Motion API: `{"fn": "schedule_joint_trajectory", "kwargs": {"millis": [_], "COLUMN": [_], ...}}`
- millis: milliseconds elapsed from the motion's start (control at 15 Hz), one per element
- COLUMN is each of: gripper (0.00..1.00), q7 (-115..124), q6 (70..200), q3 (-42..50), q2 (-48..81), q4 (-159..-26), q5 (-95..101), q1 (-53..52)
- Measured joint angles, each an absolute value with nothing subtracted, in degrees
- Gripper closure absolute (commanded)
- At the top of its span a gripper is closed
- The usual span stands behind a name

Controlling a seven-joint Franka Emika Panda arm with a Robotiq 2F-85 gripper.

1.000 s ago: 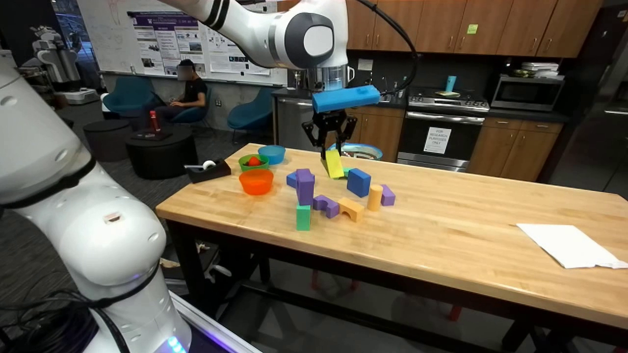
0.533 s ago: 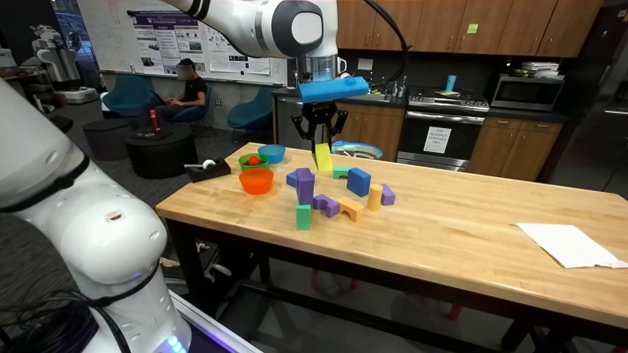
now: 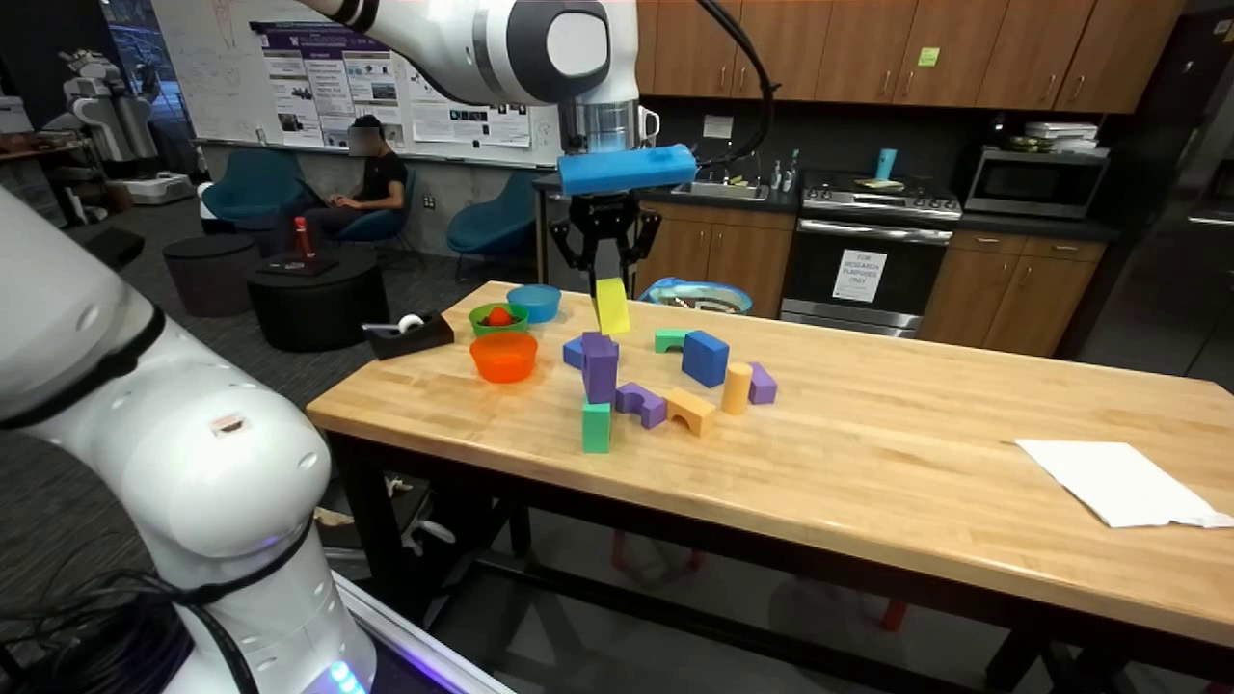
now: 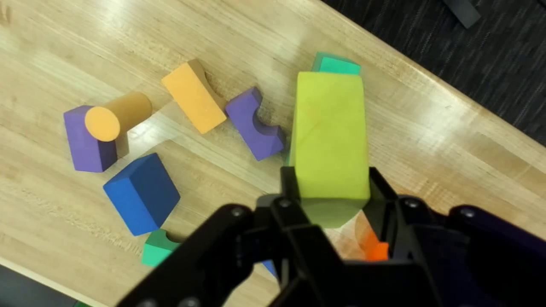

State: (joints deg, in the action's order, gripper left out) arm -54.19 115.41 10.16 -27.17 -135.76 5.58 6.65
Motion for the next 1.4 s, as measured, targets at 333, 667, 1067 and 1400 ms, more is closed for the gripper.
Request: {"fn": "schedule_joint_trajectory", "kwargs": {"millis": [333, 667, 1067, 1400], "gripper": [0.85, 0.85, 0.85, 0.85], "q7": [-52.92, -51.86, -51.33, -51.29], "q6": [115.36, 115.36, 115.36, 115.37], "q3": [9.59, 9.34, 9.34, 9.38], "q2": [-27.53, -27.59, -27.62, -27.62], "q4": [-137.89, -139.14, -139.71, -139.76], "q5": [5.58, 5.58, 5.58, 5.58], "q1": [5.36, 4.86, 4.85, 4.85]}}
